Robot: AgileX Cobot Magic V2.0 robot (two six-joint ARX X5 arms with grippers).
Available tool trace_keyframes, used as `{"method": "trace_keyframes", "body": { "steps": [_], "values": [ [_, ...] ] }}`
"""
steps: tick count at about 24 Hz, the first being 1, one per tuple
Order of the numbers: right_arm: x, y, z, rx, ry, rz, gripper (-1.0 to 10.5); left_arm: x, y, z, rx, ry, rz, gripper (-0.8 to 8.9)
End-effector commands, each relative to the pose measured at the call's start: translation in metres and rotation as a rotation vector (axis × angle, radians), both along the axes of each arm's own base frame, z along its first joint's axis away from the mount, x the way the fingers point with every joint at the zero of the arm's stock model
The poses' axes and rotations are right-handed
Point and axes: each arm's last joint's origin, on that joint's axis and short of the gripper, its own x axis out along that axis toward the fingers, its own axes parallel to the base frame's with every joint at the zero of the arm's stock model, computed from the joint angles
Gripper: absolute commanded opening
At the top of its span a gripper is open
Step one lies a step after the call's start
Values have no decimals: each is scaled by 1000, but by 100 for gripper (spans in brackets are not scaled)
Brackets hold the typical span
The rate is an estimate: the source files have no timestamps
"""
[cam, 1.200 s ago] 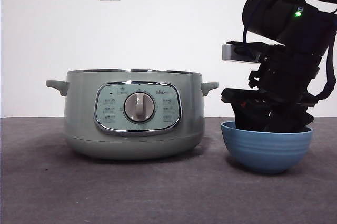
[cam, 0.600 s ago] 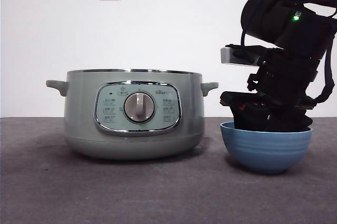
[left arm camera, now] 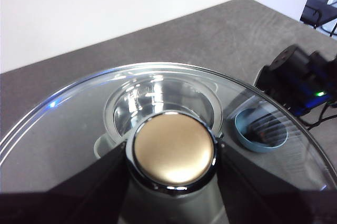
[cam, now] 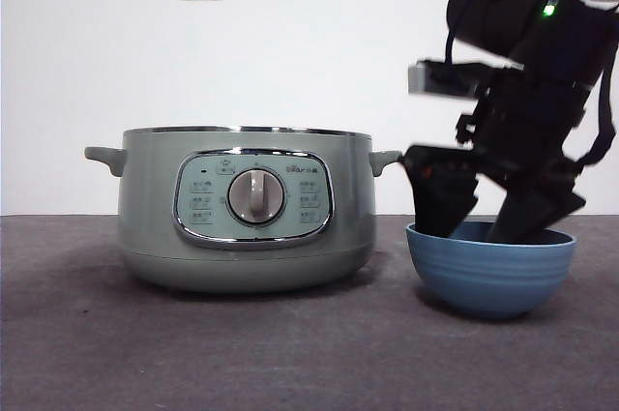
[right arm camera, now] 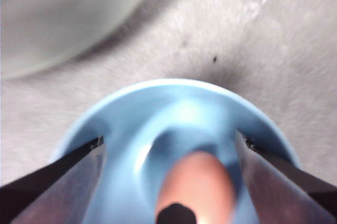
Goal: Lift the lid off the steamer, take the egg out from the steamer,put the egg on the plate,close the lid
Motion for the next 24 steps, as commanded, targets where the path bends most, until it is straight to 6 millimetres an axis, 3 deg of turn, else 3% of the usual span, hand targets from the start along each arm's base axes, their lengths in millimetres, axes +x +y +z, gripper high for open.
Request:
{"method": "trace_keyframes", "body": {
  "steps": [1,7,12,16,24],
  "values": [
    [-10,-5,28,52,-95,-5,424,5,-3,11,-21,-81,-10,-8],
    [-62,-33,112,199,-377,-8,424,44,-21,9,-5,-69,-34,-8],
    [-118,-62,161,330,-578,-25,424,87,-43,2,-10,-53,-79,-8],
    [-148,-78,184,372,-653,-27,424,114,-64,-9,6,-53,-120,-8],
    [-169,-89,207,415,-701,-34,424,150,-93,-48,3,-60,-138,-8]
  ]
}}
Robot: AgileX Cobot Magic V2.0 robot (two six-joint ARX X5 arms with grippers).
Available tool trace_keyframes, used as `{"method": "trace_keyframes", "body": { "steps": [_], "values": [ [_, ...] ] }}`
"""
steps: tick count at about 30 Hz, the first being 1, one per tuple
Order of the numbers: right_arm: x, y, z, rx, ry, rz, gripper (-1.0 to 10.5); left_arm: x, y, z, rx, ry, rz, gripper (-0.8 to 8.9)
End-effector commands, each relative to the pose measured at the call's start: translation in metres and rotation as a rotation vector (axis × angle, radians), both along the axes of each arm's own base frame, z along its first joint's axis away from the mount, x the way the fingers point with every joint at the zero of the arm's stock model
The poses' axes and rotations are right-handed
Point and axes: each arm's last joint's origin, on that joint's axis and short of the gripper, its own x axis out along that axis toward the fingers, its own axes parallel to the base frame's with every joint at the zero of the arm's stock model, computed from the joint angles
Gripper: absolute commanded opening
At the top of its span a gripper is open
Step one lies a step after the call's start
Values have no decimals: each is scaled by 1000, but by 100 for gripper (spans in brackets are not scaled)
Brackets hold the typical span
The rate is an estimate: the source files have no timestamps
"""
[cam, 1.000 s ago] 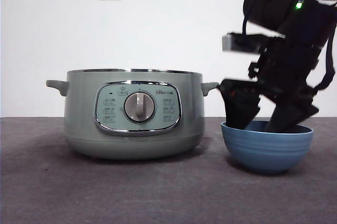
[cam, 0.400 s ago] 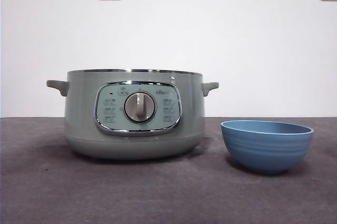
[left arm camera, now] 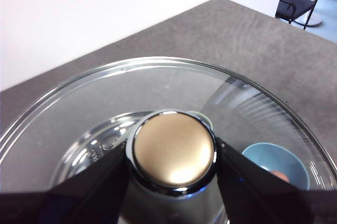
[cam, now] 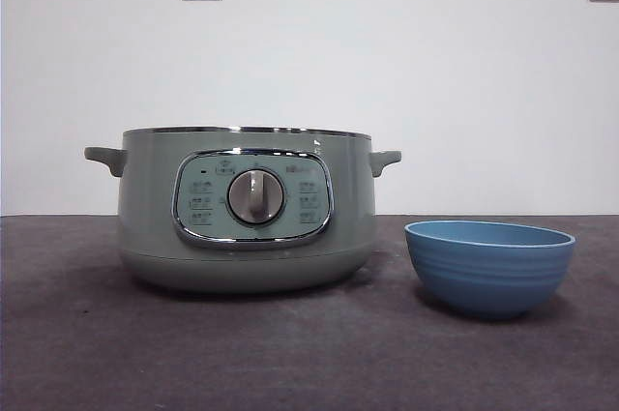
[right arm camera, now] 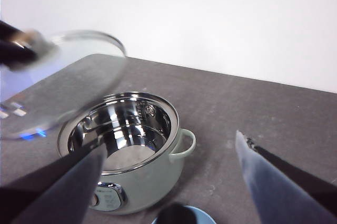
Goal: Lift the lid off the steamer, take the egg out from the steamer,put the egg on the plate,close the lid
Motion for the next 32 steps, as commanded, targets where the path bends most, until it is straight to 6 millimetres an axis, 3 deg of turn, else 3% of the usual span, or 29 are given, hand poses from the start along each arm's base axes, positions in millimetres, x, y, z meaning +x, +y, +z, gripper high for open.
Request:
{"method": "trace_keyframes", "body": {
  "steps": [1,15,32],
  "values": [
    [-3,-2,6,19,-8,-4,424,12,-7,-10,-3,-35,11,-8],
    [-5,-3,9,17,-5,-2,424,63,-36,-50,20,-8,16,-8],
    [-5,-3,9,16,-4,-3,424,89,-41,-78,70,35,52,-8]
  ]
}}
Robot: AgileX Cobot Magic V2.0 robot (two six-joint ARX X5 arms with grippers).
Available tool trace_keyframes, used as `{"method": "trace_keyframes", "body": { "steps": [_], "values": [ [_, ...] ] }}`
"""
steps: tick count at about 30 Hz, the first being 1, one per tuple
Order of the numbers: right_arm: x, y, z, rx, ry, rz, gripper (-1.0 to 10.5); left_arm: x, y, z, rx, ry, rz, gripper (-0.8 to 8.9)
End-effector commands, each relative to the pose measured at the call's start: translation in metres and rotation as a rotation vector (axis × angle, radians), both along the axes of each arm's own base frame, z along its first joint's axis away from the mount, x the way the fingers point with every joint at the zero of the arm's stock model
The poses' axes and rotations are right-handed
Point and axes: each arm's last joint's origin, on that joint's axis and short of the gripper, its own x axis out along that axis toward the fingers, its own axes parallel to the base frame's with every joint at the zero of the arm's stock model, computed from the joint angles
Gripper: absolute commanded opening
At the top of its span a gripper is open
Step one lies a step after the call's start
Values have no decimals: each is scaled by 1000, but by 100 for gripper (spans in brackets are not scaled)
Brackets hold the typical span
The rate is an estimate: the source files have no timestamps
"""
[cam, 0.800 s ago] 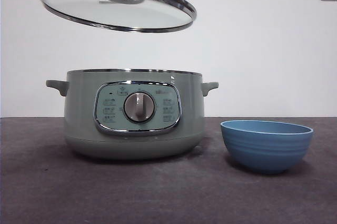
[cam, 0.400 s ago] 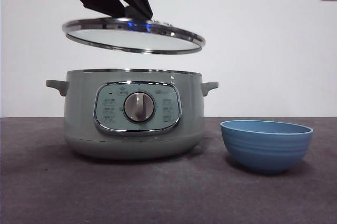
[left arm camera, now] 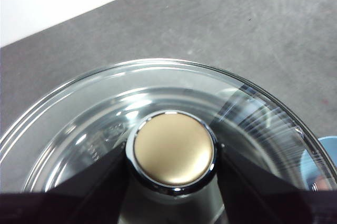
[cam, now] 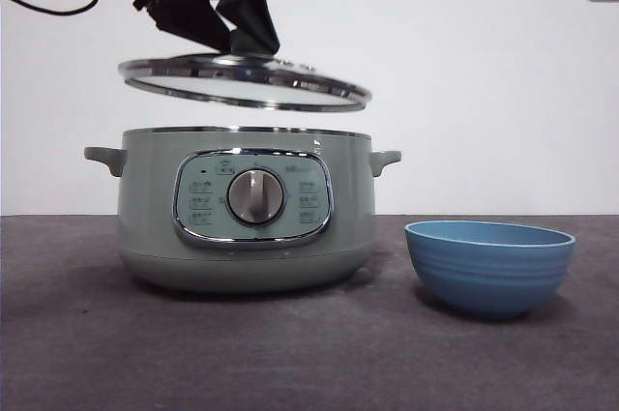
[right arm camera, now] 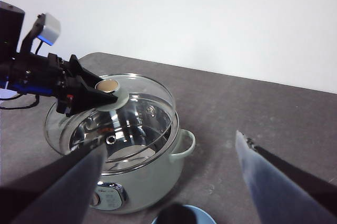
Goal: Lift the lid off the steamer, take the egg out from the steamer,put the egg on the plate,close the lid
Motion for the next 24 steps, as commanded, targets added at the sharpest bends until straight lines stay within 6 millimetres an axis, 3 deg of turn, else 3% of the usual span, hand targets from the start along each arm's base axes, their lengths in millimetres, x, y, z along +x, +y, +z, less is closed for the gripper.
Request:
{"method": "trace_keyframes", "body": {
  "steps": [1,7,24],
  "values": [
    [-1,0,2,15,-3,-3,424,5,-1,3,-10,-37,-11,-8],
    [-1,0,2,14,-2,-3,423,11,-5,-8,3,-3,-9,-8],
    [-1,0,1,12,1,-3,423,15,-7,-15,13,17,-9,-8]
  ]
}}
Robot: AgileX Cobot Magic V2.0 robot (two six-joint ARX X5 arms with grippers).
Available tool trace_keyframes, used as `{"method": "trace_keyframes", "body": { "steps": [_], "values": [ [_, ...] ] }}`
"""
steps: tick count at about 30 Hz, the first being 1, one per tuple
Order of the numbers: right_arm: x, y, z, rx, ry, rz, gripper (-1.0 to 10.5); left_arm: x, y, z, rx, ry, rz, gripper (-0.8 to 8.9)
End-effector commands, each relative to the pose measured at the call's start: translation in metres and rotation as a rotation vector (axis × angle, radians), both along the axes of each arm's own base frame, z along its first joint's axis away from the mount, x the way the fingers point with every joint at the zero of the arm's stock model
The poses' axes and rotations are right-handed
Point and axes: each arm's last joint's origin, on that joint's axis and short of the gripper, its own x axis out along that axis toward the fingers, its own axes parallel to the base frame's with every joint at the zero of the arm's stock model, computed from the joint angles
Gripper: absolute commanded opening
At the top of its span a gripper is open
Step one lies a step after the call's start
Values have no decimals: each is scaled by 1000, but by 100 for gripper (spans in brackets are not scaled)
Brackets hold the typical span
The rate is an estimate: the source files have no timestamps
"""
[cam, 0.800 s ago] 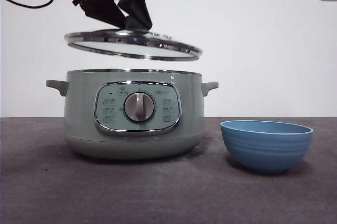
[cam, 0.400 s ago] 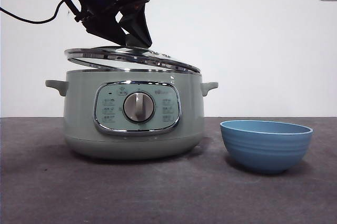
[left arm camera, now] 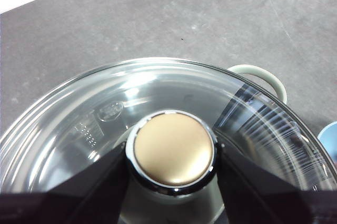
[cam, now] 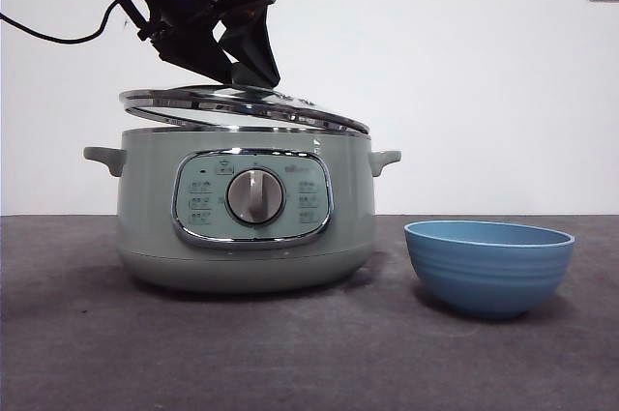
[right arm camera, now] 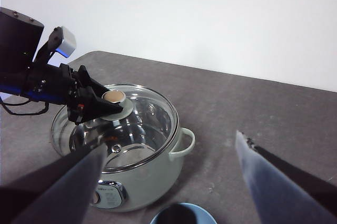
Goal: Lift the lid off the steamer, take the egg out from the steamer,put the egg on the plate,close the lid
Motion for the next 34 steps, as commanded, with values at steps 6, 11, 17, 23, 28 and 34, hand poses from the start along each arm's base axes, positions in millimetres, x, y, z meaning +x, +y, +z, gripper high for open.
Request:
{"method": "trace_keyframes", "body": {
  "steps": [6,11,17,23,28,34],
  "values": [
    [-1,0,2,14,-2,-3,423,9,-6,-6,-7,-15,-13,-8],
    [-1,0,1,13,1,-3,423,9,-6,-6,-5,-11,-13,-8],
    [-1,0,1,12,1,-3,412,6,-4,-12,25,47,-14,-3],
    [-1,0,1,12,1,-2,412,4,-3,-15,44,81,-13,122],
    [-1,0,1,13,3,1,412,3,-2,-16,51,95,-13,421],
    [-1,0,1,13,3,2,412,3,-2,-15,48,91,-14,440]
  ]
}}
